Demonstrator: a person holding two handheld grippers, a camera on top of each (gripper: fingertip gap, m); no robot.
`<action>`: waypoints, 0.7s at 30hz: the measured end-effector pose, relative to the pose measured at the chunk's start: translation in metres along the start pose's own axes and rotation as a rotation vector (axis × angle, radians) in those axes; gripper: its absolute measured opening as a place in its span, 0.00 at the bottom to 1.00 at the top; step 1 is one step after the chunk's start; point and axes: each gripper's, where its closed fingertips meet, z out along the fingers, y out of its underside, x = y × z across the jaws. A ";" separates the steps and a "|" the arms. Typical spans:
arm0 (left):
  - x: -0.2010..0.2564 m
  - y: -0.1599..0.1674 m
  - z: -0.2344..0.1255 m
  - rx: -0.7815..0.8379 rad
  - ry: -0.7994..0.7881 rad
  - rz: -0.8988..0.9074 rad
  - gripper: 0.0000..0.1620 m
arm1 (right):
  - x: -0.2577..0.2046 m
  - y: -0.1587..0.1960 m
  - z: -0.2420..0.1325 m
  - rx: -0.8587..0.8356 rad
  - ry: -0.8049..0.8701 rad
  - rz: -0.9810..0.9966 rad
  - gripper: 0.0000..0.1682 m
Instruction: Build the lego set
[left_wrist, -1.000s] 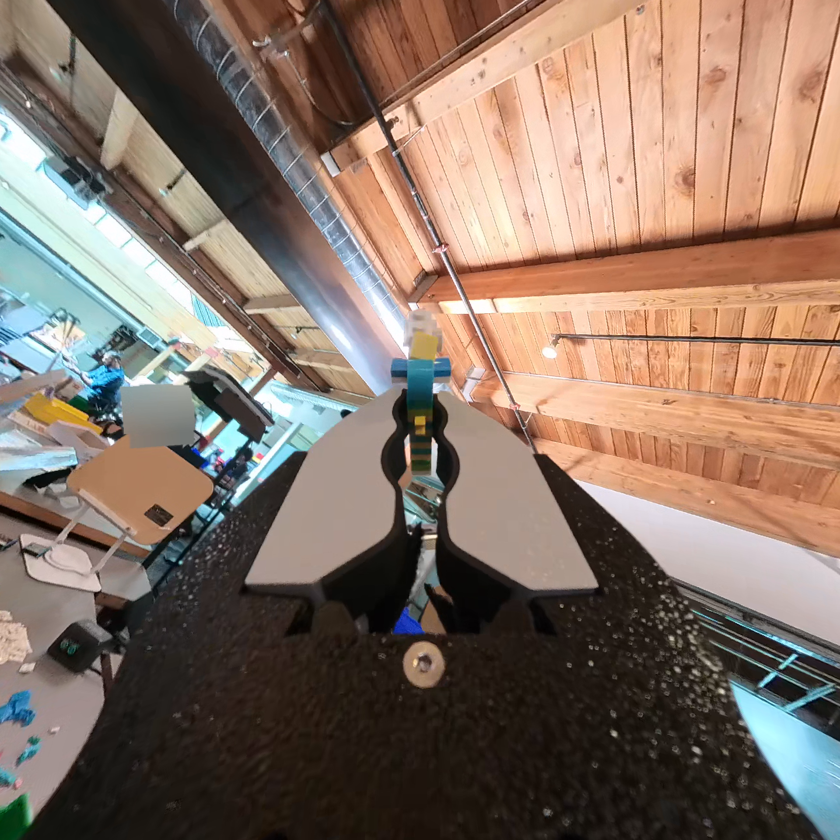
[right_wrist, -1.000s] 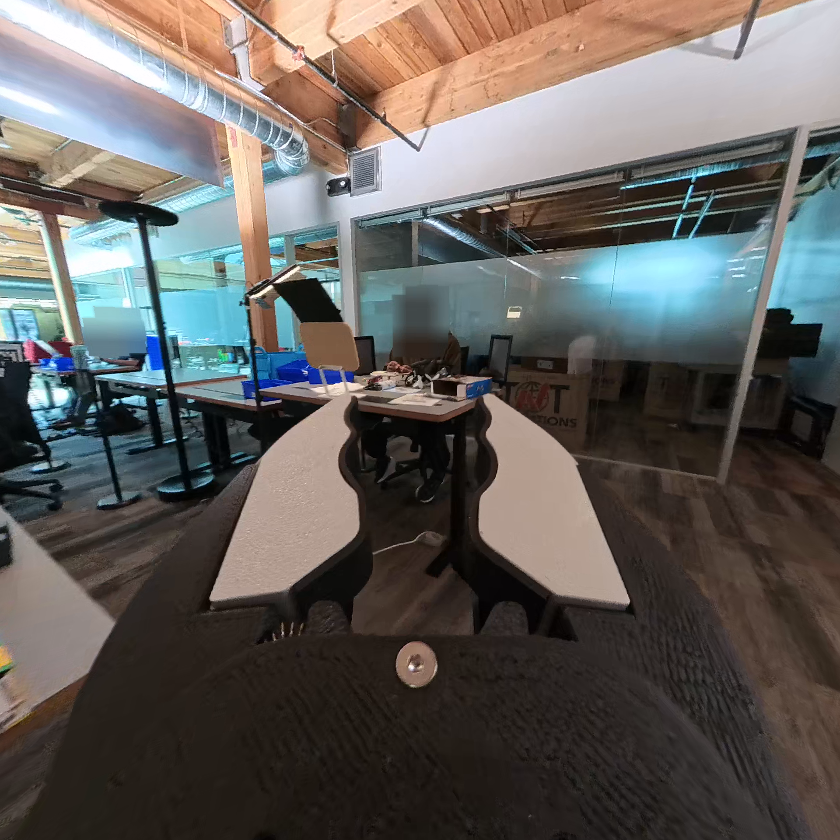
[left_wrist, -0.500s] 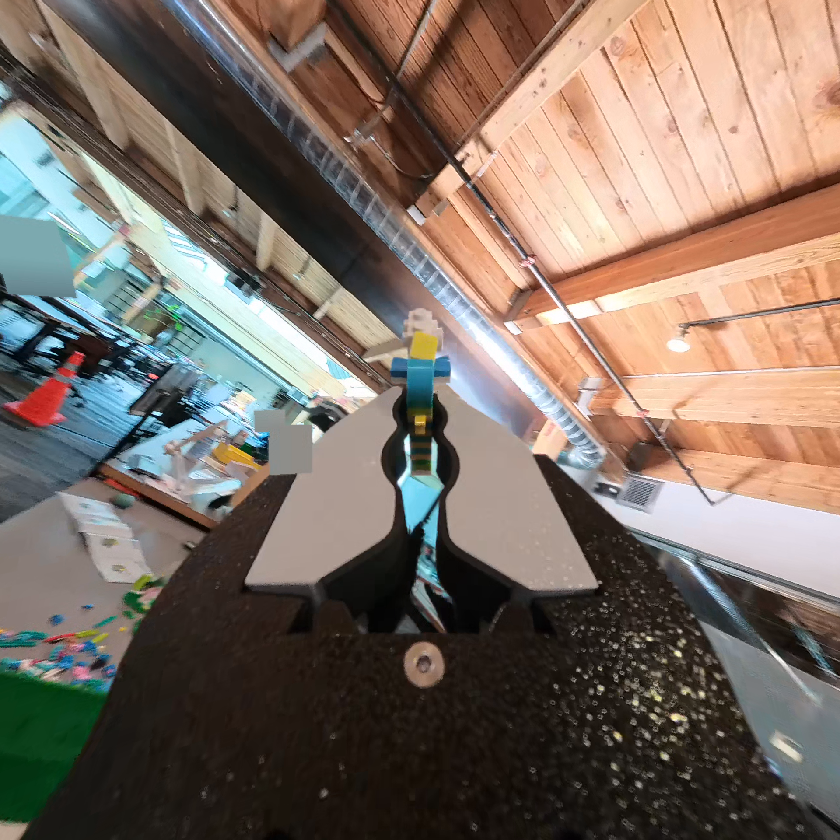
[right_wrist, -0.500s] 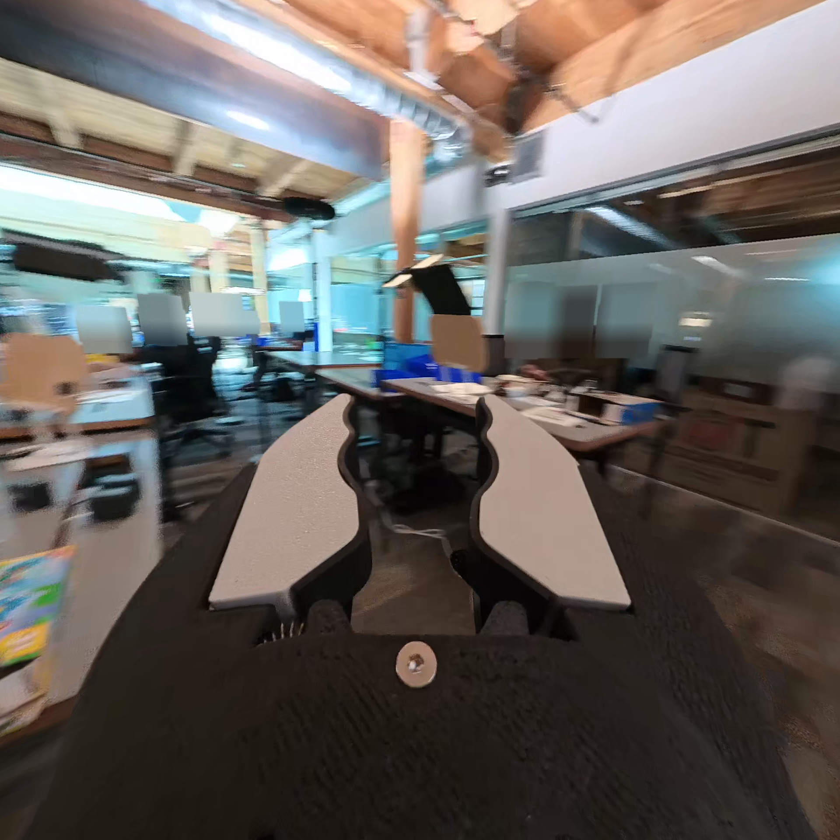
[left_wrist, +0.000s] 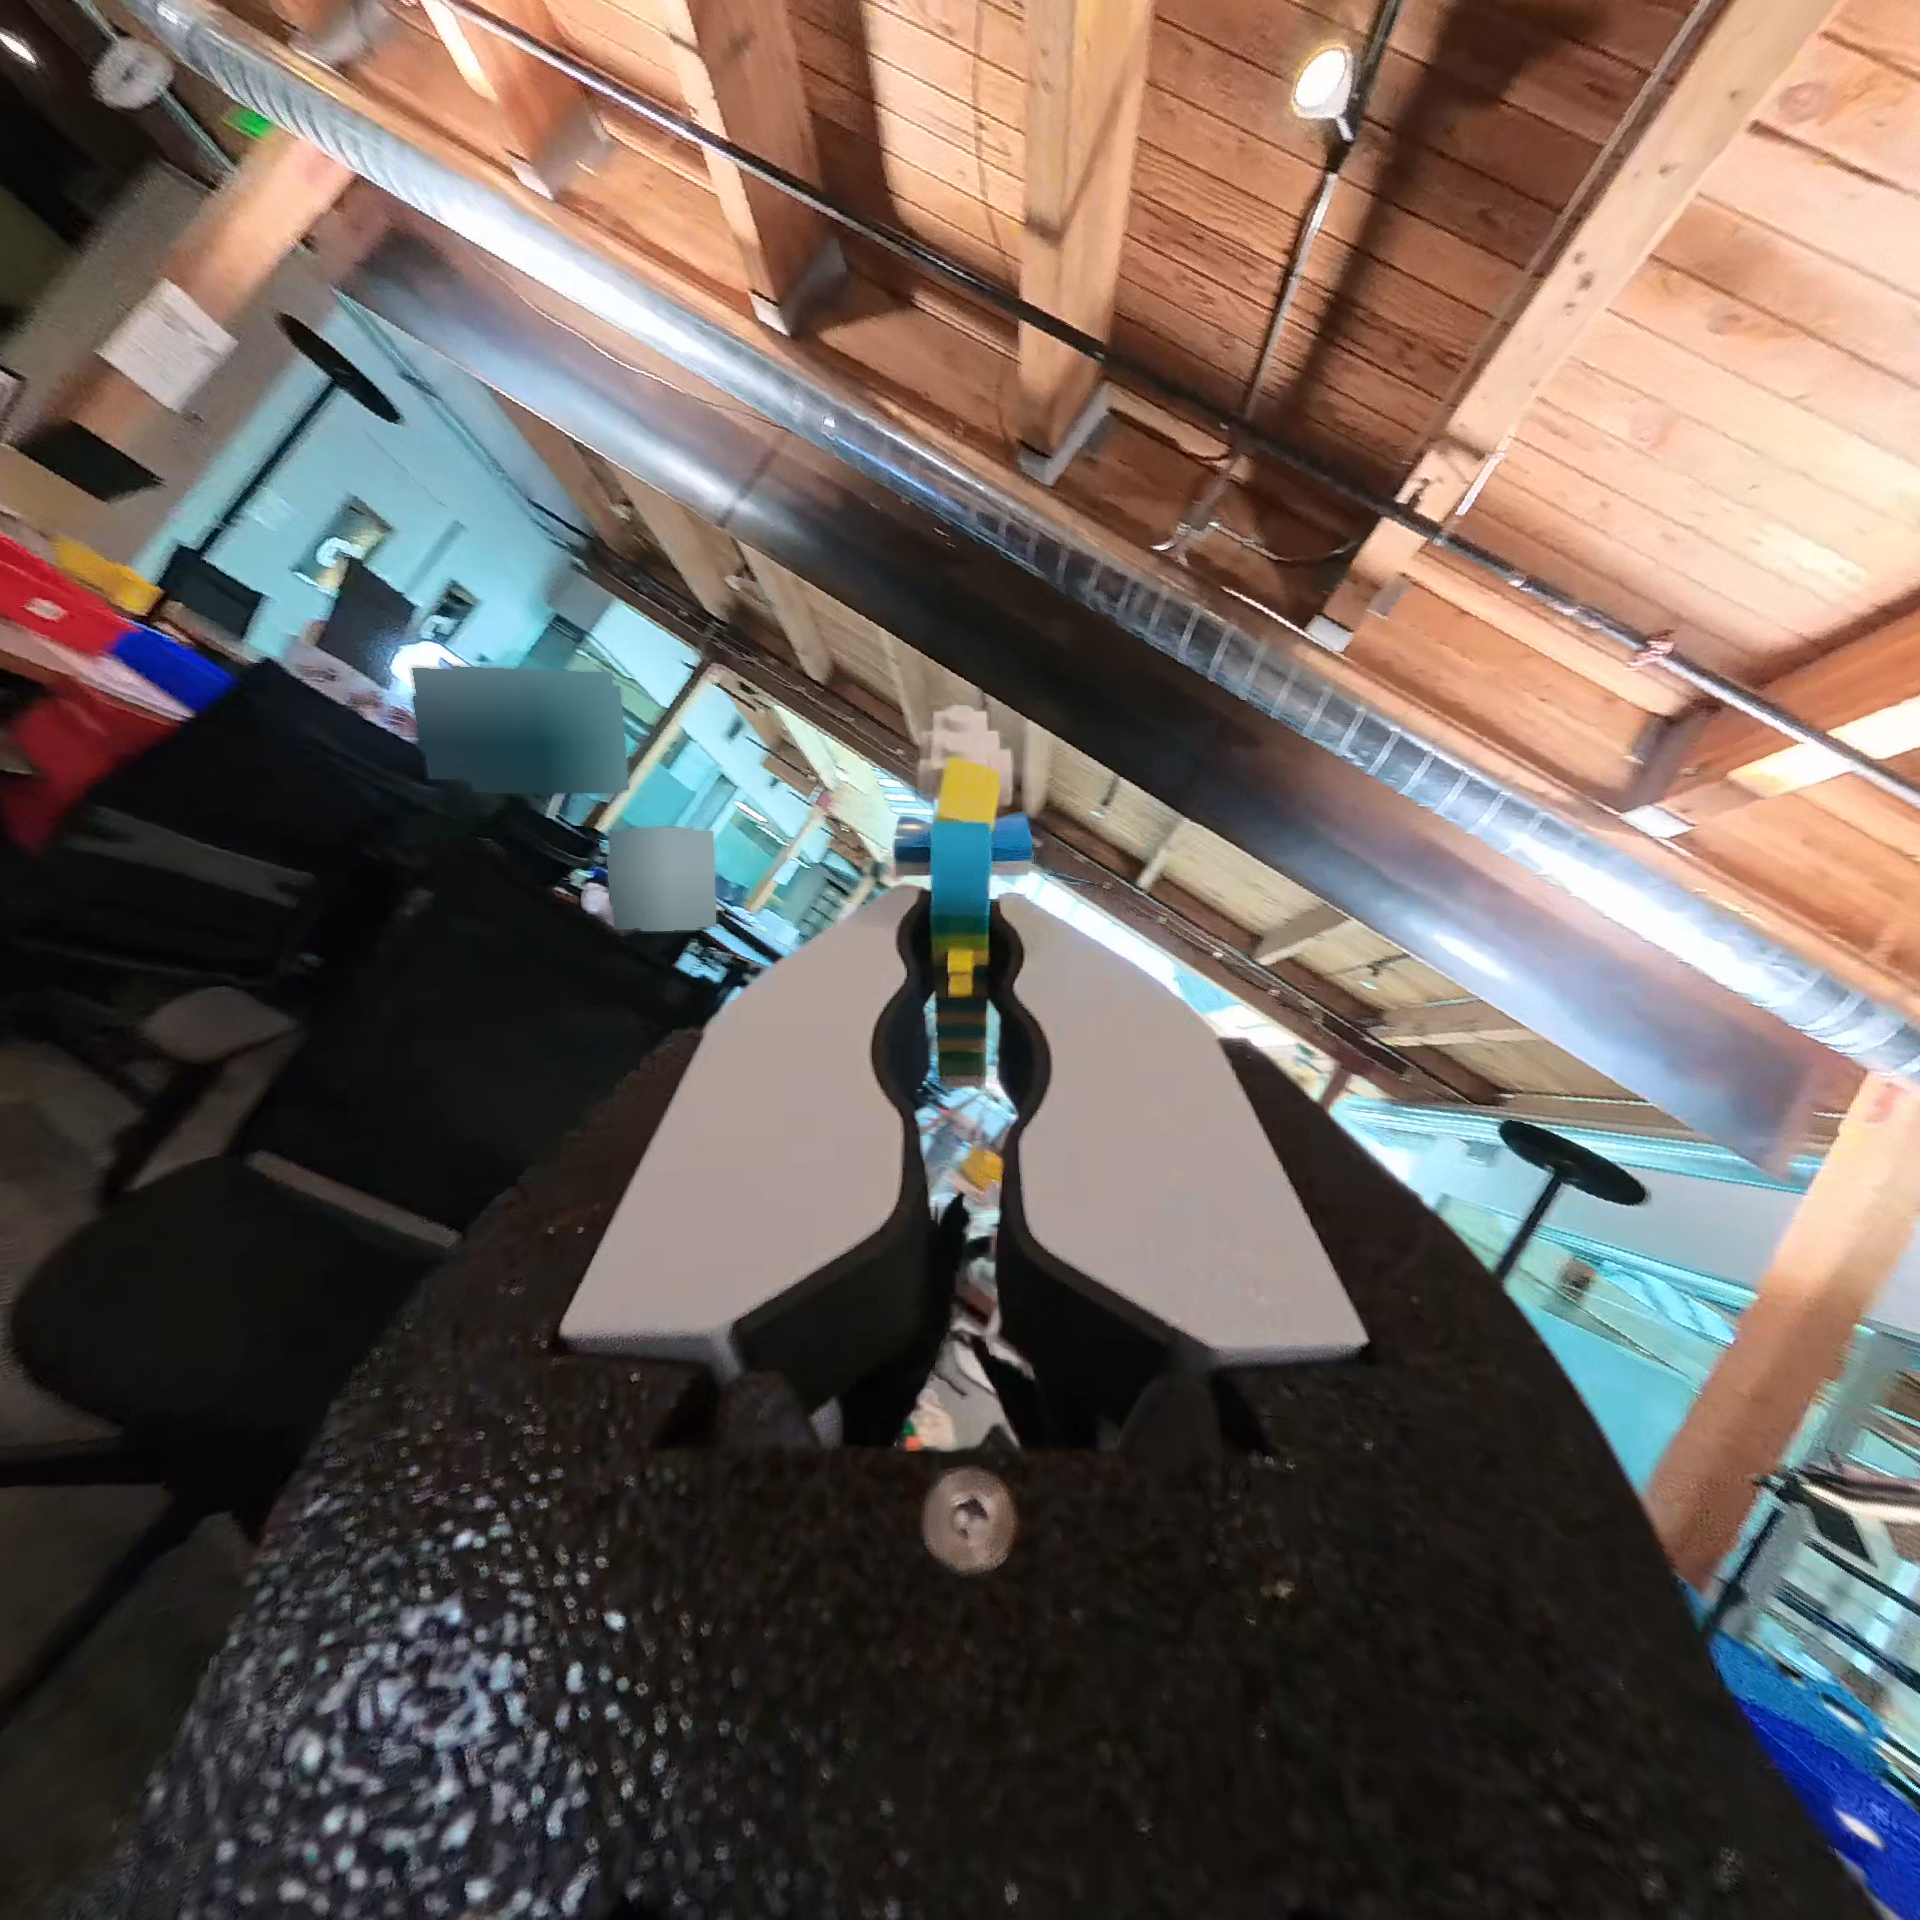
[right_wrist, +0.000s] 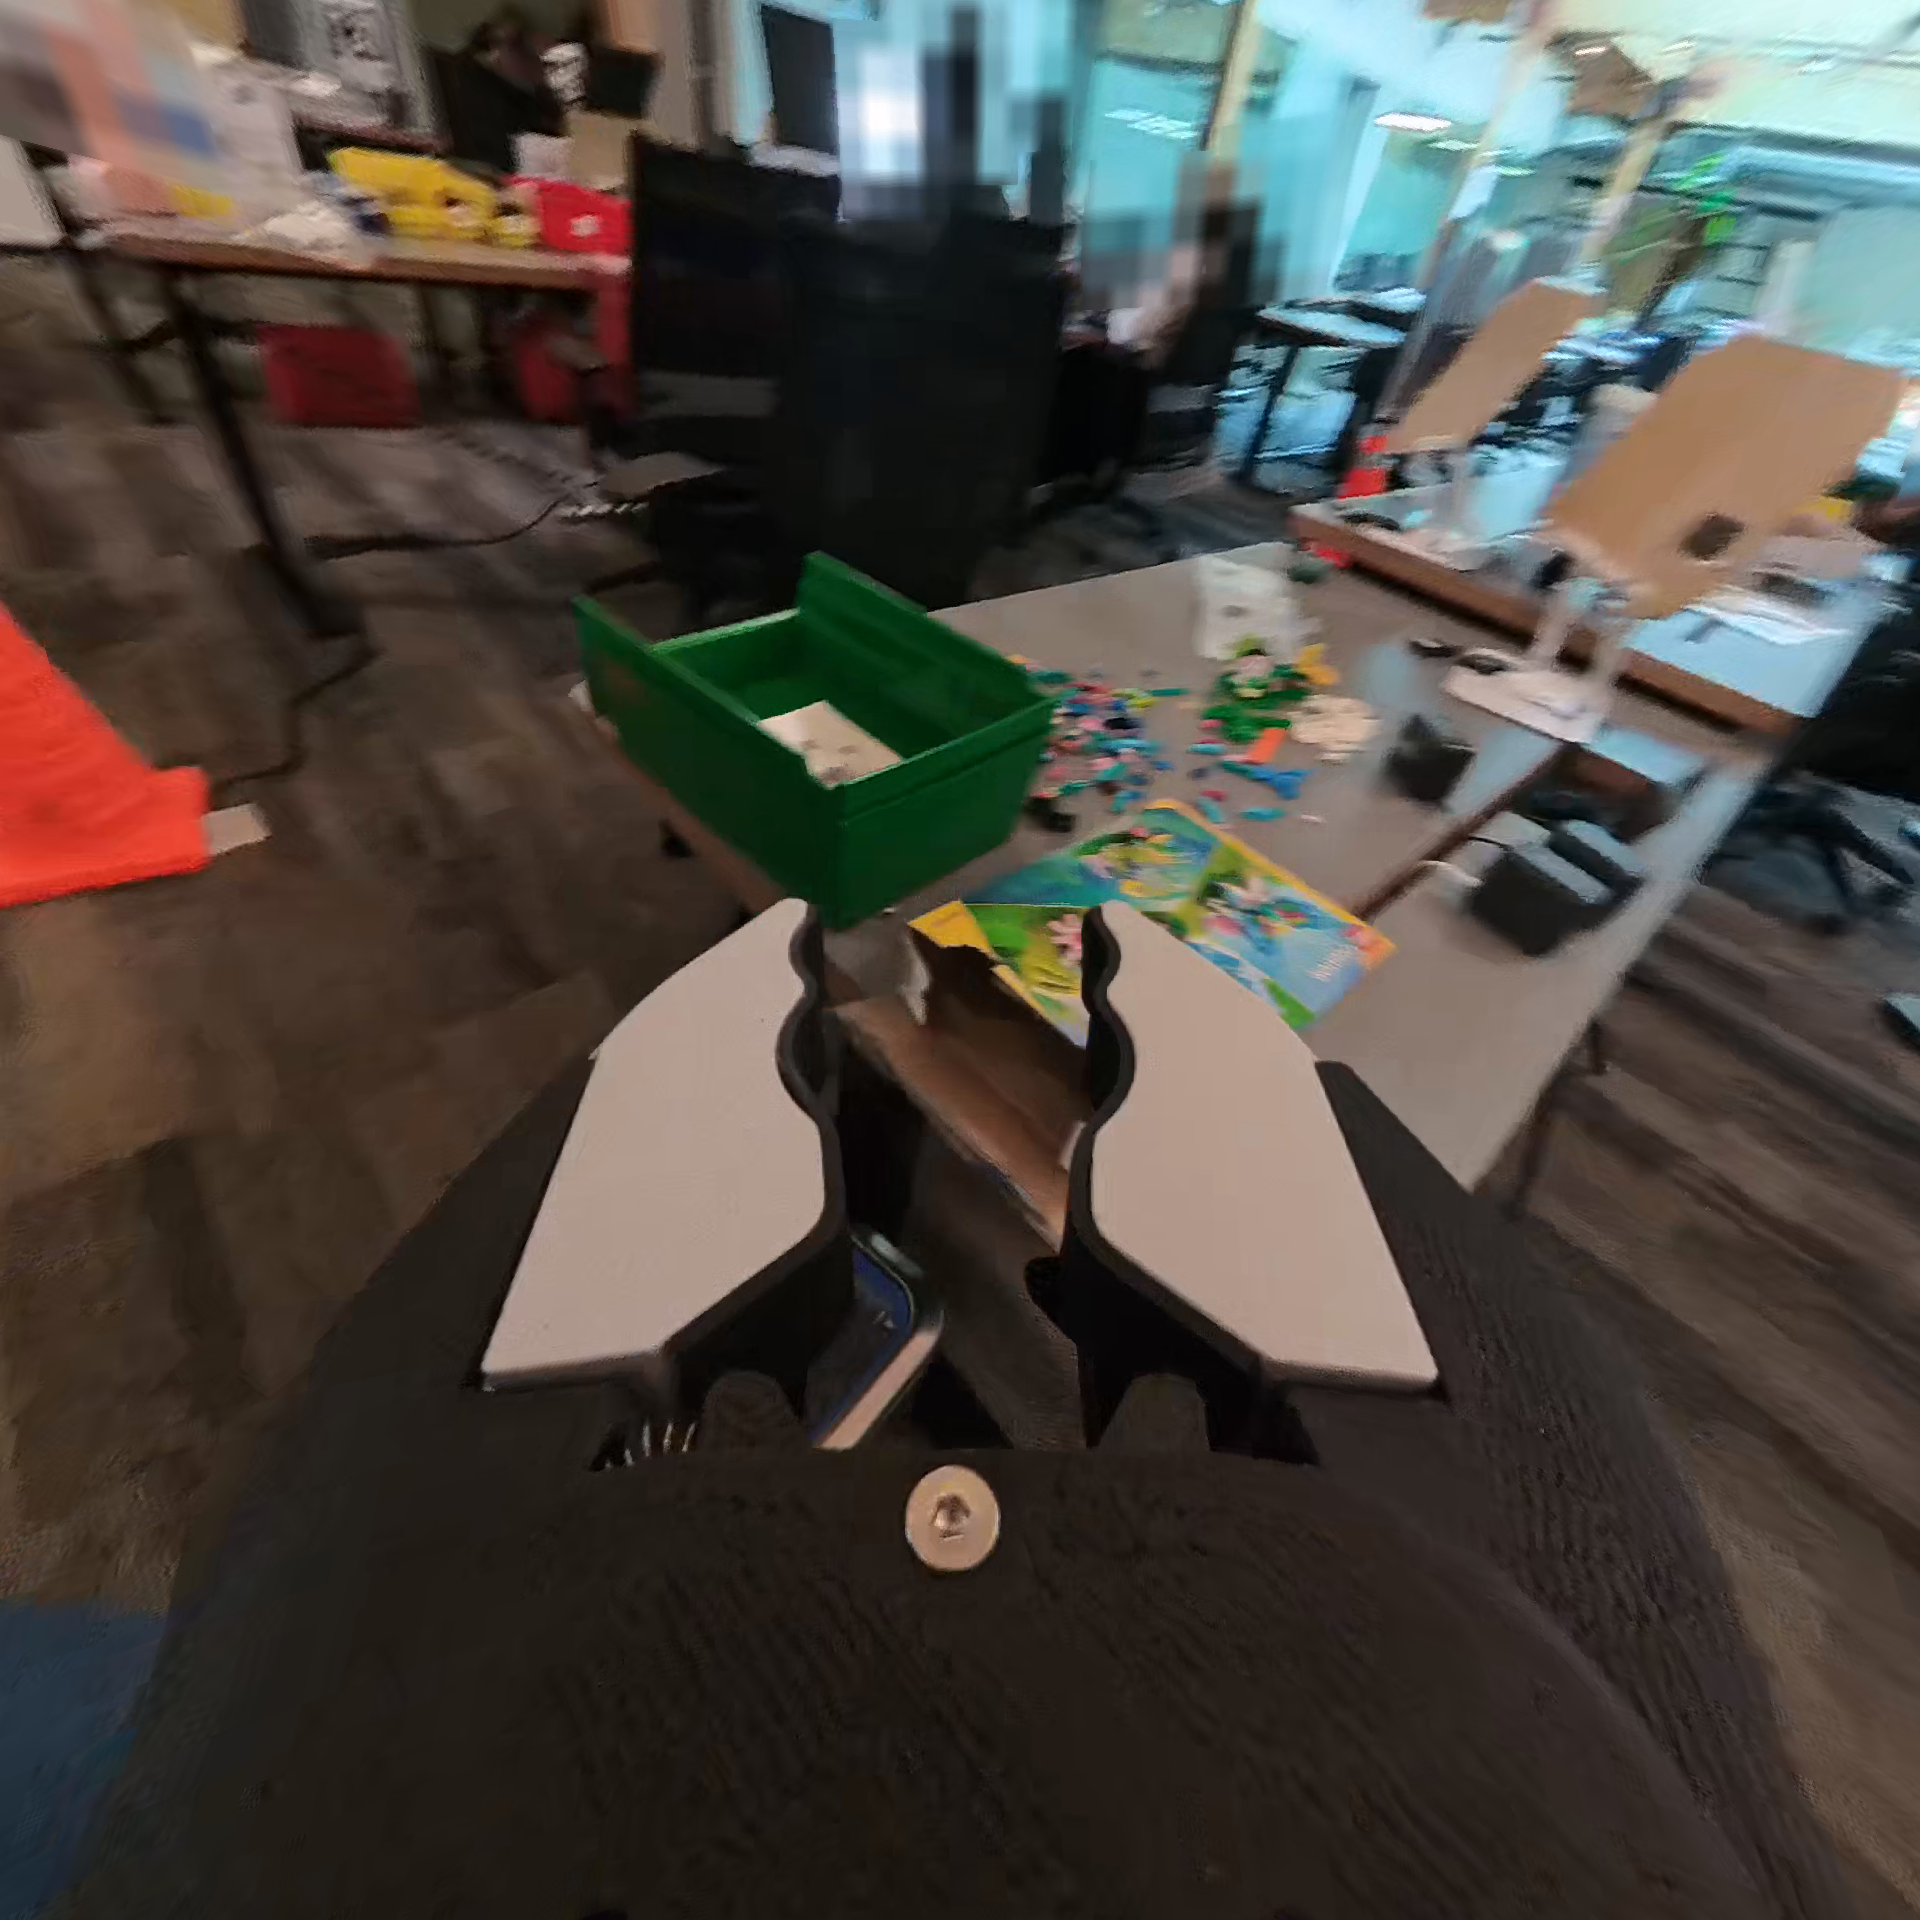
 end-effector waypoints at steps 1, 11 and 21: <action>-0.005 -0.004 -0.009 0.006 -0.026 0.012 0.05 | -0.008 0.007 0.020 -0.010 -0.037 -0.046 0.25; -0.021 -0.027 -0.016 0.011 -0.100 0.211 0.05 | -0.019 0.067 0.230 -0.274 -0.519 -0.368 0.07; -0.052 0.007 0.049 0.000 -0.083 0.178 0.05 | -0.032 0.148 0.296 -0.535 -0.445 -0.206 0.13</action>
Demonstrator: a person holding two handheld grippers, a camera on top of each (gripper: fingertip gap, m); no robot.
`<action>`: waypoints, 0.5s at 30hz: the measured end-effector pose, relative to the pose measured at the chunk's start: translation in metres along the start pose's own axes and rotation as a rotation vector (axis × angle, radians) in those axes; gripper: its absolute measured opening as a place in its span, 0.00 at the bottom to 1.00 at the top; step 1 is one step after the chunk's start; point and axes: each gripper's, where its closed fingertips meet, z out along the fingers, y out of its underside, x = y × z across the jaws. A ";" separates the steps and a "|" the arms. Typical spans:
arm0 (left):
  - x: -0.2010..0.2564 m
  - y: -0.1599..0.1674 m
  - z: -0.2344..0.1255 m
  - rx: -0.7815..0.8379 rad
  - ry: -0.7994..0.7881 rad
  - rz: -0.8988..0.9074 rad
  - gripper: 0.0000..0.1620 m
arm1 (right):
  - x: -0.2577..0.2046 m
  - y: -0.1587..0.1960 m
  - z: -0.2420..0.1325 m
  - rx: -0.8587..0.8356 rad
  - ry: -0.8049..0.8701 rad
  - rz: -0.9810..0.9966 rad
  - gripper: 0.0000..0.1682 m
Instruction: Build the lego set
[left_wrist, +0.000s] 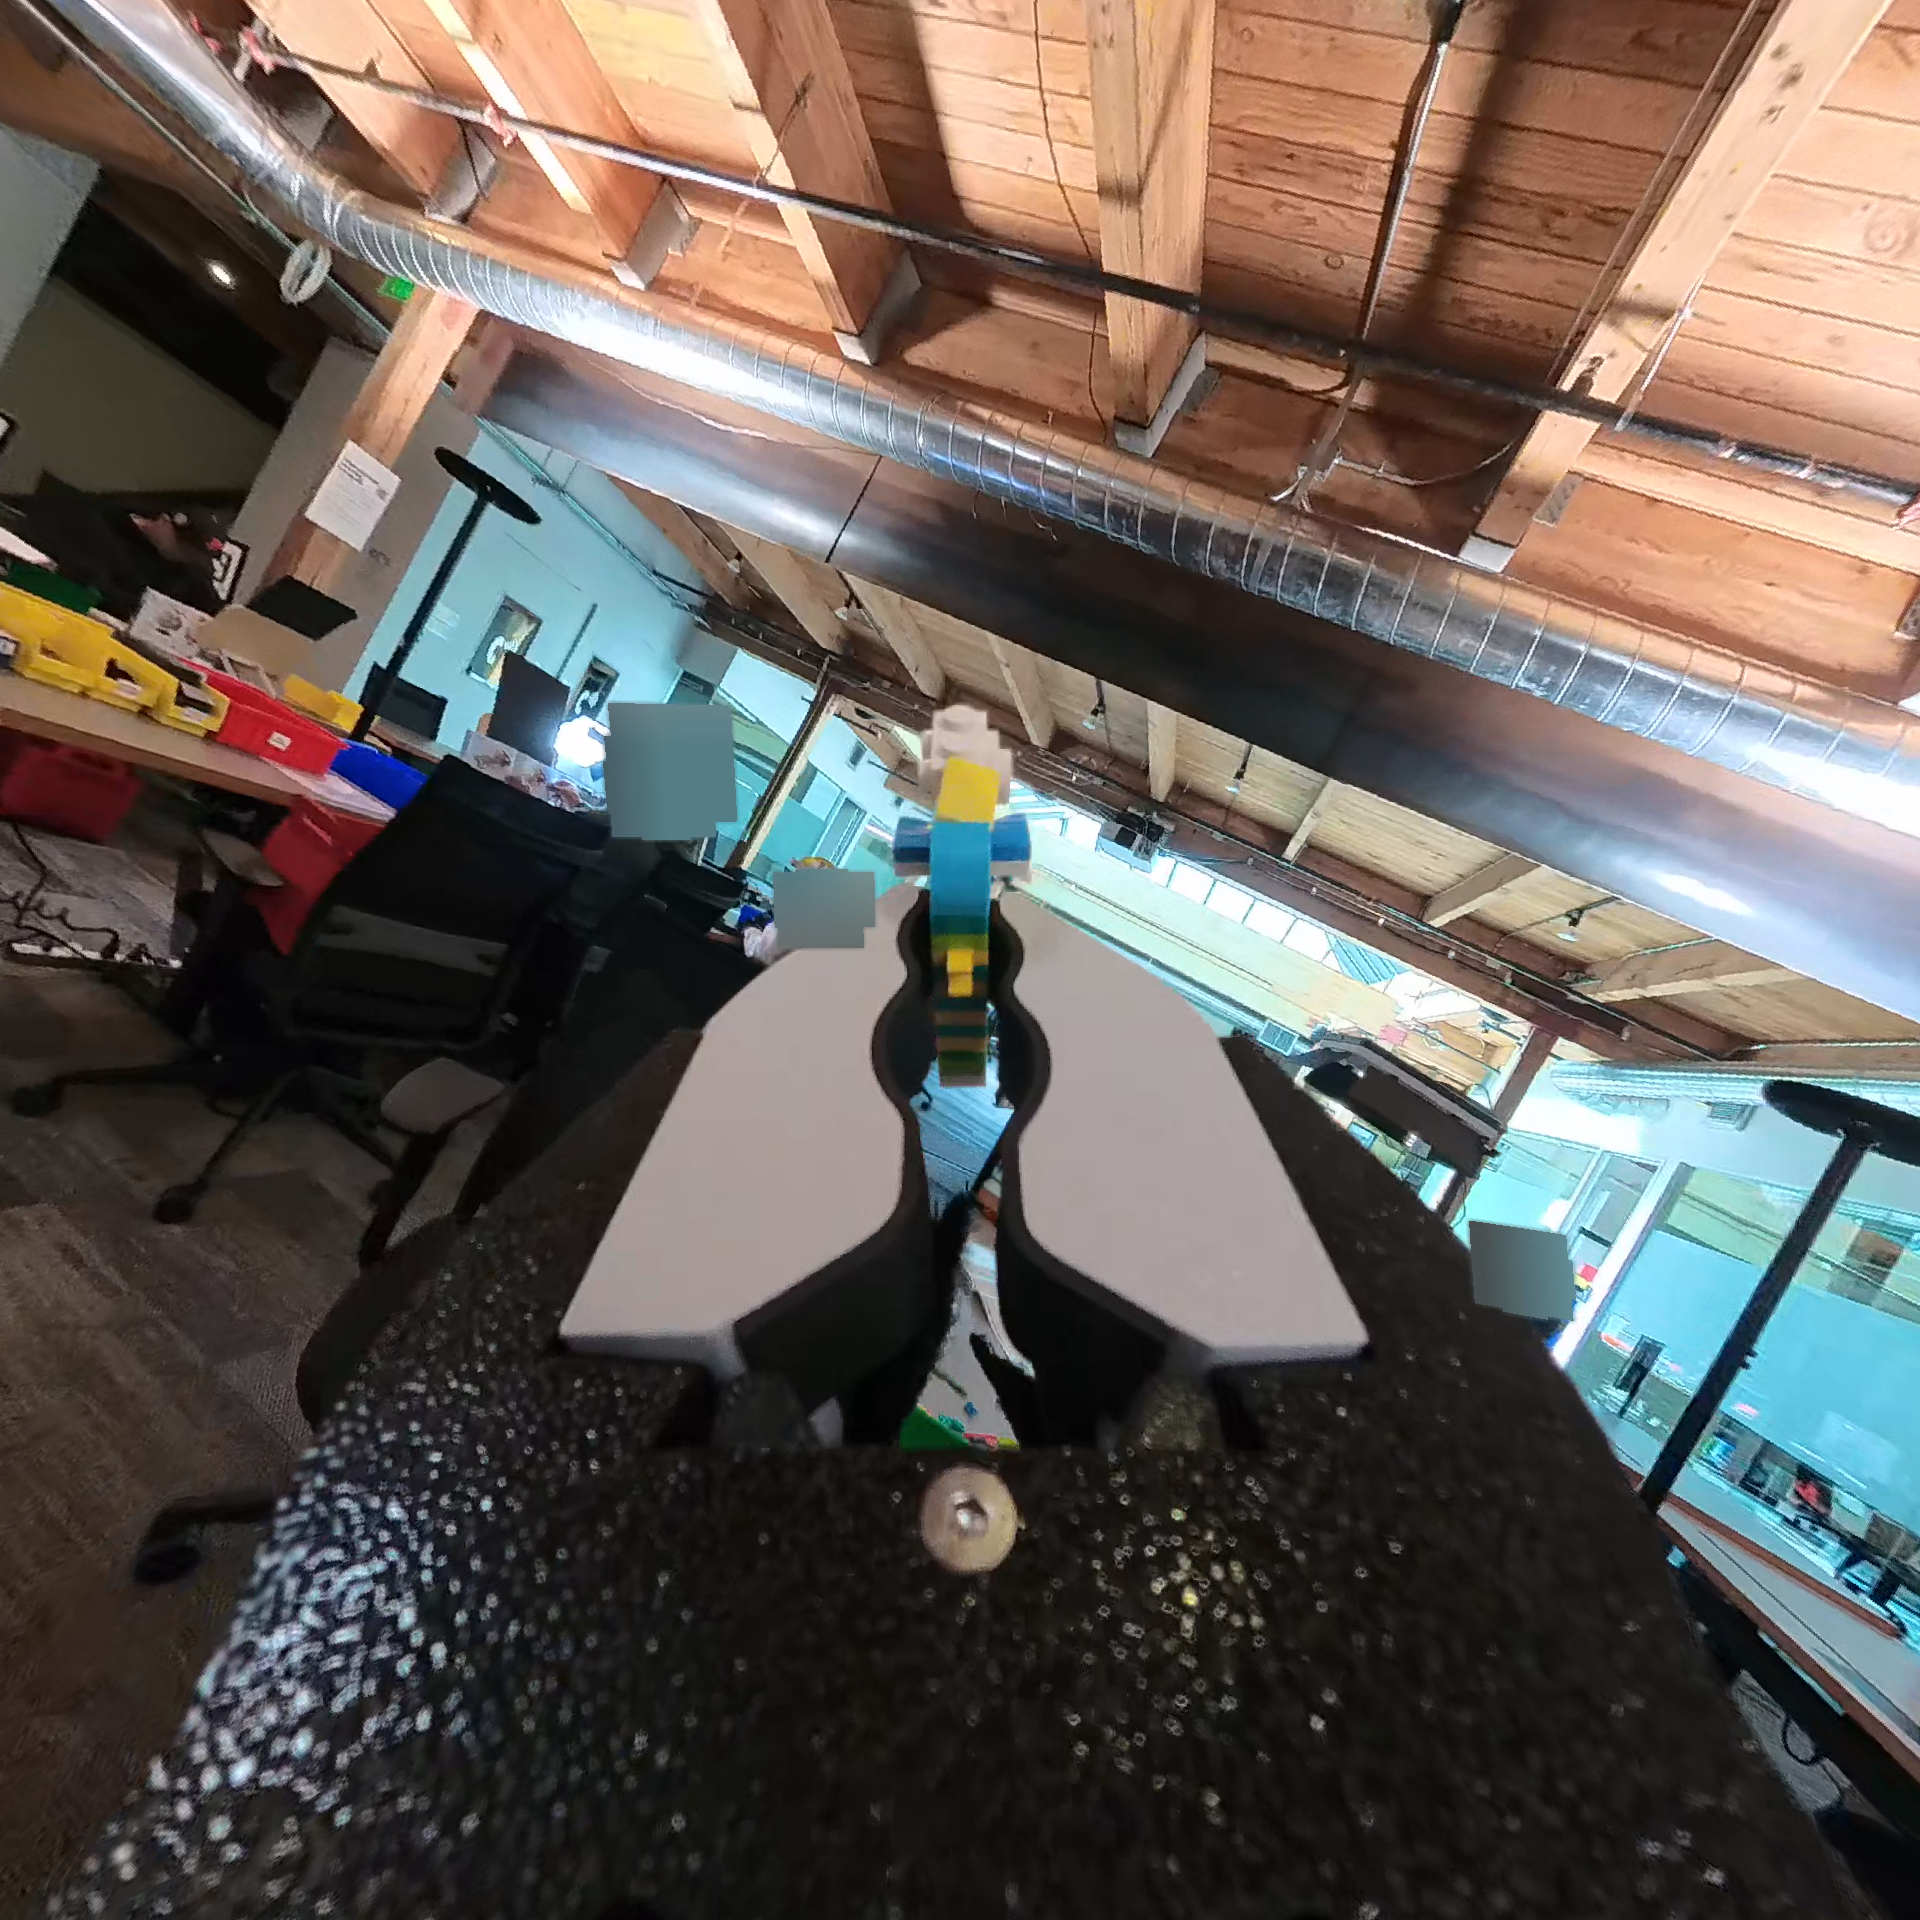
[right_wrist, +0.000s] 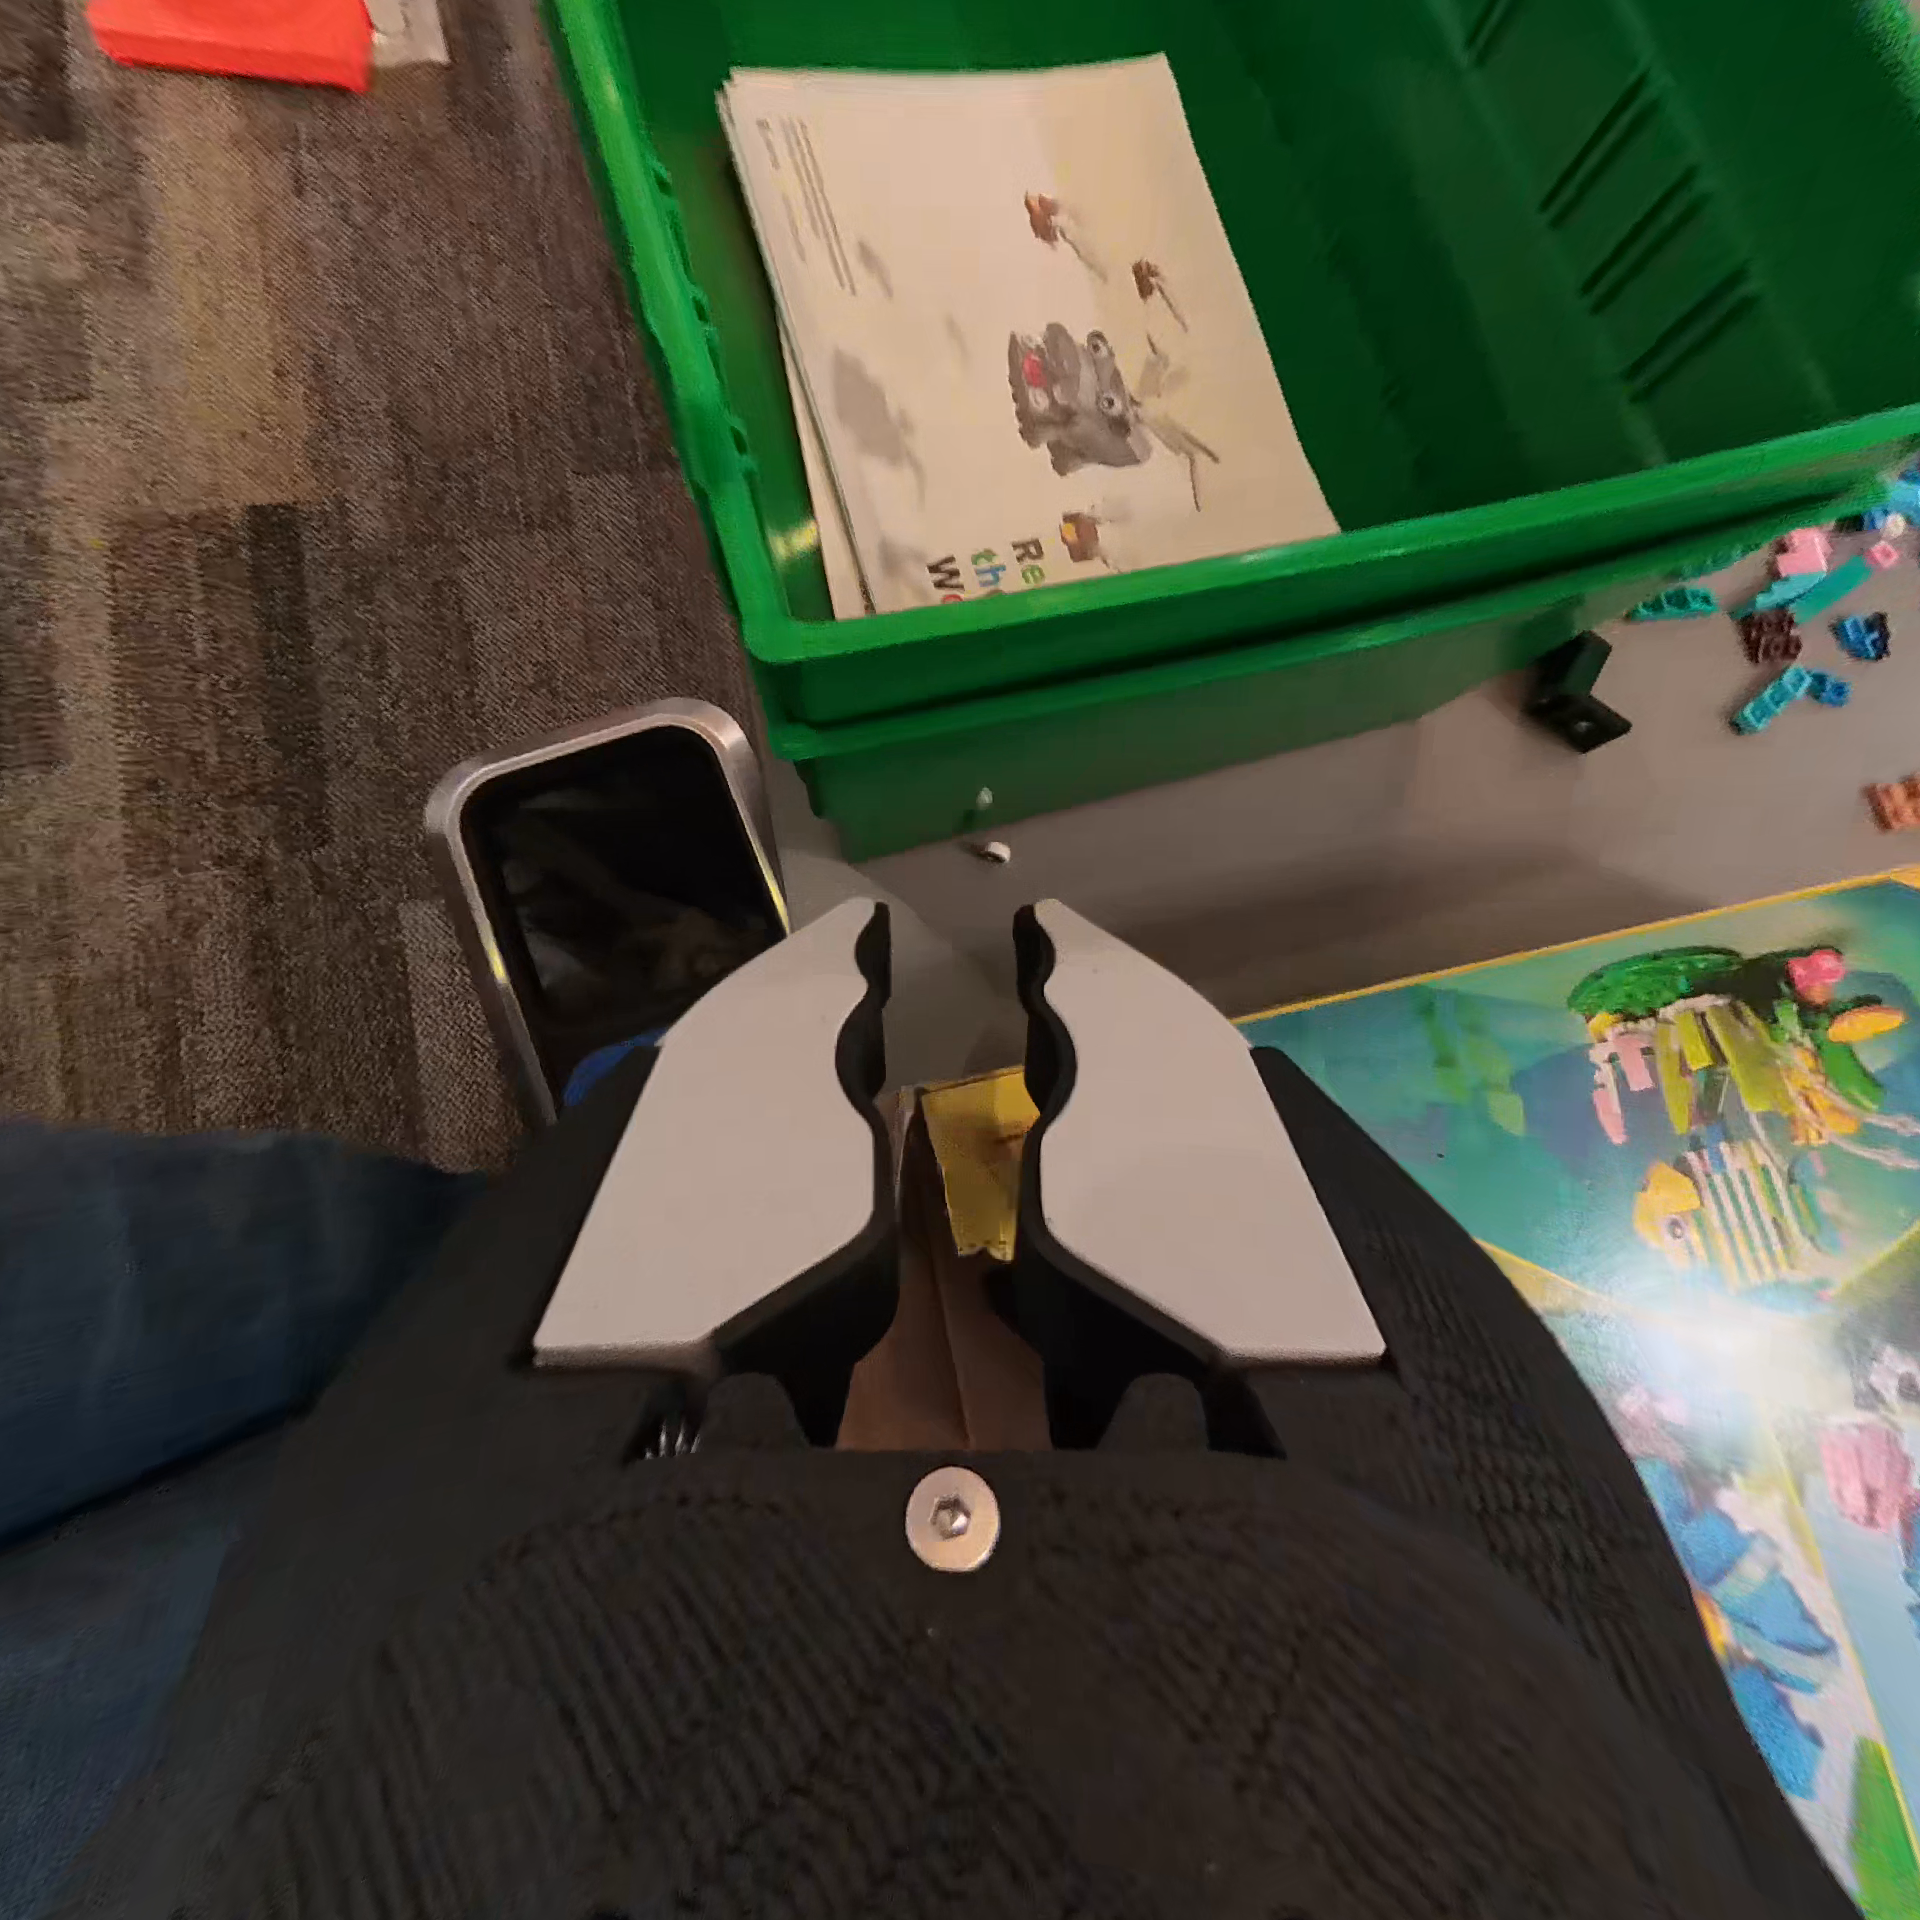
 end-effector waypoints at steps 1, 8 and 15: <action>-0.001 0.005 0.004 -0.012 -0.005 -0.004 0.05 | 0.000 0.000 0.003 -0.014 -0.005 0.013 0.11; 0.000 0.027 0.014 -0.052 -0.043 0.024 0.05 | 0.008 -0.016 0.023 -0.077 -0.035 0.074 0.01; 0.004 0.034 0.008 -0.064 -0.101 0.056 0.05 | 0.010 -0.033 0.045 -0.059 -0.099 0.073 0.01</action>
